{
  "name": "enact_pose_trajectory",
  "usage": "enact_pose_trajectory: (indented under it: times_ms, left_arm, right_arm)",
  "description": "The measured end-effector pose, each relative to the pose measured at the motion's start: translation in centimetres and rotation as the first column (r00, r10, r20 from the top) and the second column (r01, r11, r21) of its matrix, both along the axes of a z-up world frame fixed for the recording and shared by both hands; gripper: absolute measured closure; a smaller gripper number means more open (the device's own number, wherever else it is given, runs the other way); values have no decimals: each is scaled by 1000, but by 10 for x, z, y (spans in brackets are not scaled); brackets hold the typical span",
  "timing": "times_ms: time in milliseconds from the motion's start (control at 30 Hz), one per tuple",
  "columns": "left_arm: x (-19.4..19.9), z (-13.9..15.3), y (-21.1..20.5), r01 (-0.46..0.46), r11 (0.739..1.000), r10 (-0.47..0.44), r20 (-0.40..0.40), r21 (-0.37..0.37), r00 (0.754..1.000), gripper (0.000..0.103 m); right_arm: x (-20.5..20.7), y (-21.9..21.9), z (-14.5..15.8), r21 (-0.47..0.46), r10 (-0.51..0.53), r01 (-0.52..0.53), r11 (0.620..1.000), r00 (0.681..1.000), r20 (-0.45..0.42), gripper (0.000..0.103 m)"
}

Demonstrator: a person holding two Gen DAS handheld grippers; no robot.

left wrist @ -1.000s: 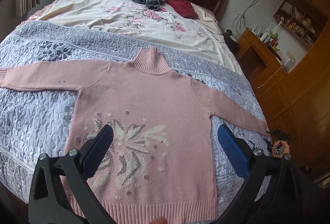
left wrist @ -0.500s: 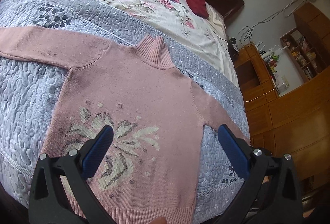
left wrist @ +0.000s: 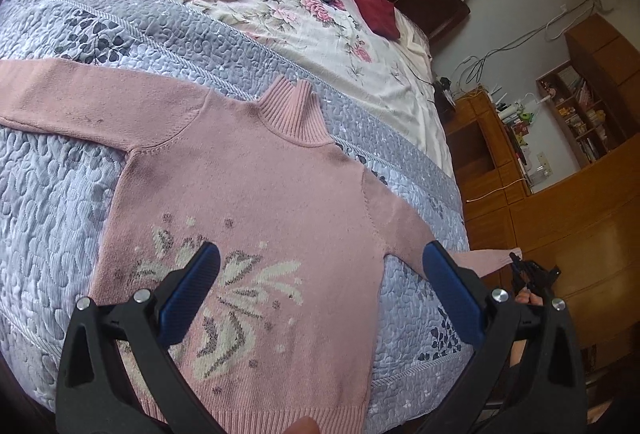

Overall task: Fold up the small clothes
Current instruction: 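Lift the held sleeve with the right gripper toward the left gripper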

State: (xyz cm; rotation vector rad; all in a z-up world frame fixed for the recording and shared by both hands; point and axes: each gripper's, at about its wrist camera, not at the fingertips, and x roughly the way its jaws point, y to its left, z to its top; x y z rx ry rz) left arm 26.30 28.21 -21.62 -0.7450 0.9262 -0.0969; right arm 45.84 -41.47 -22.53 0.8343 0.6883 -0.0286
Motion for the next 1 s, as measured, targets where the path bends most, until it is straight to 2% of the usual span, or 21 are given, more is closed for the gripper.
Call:
enact_pose_trajectory:
  times_ms: [100, 167, 300, 533, 700, 833, 933, 1000]
  left_arm:
    - [7, 9, -4, 46, 996, -46, -2, 81, 999, 3]
    - [12, 13, -7, 75, 992, -73, -17, 105, 997, 3]
    - [27, 13, -8, 124, 989, -121, -42, 80, 992, 3]
    - [65, 17, -19, 190, 982, -190, -13, 14, 982, 3]
    - [96, 13, -29, 236, 972, -235, 4, -18, 972, 3]
    - [128, -4, -43, 277, 954, -278, 2, -113, 961, 3]
    - [153, -24, -55, 303, 933, -309, -5, -195, 951, 3]
    - [167, -40, -63, 310, 921, -323, -15, -236, 946, 3]
  right_arm:
    - [7, 35, 23, -32, 62, -61, 998, 997, 41, 97]
    - [10, 59, 34, -54, 105, -102, 993, 993, 61, 97]
    - [9, 103, 45, -97, 182, -174, 980, 980, 84, 97]
    - [9, 182, 42, -201, 294, -274, 940, 953, 74, 97]
    - [15, 236, 21, -257, 362, -344, 903, 932, 26, 97]
    - [16, 282, -3, -319, 416, -402, 858, 909, -29, 97]
    - [16, 323, -34, -393, 460, -460, 796, 882, -101, 97]
    - [14, 351, -60, -427, 496, -514, 744, 853, -162, 97]
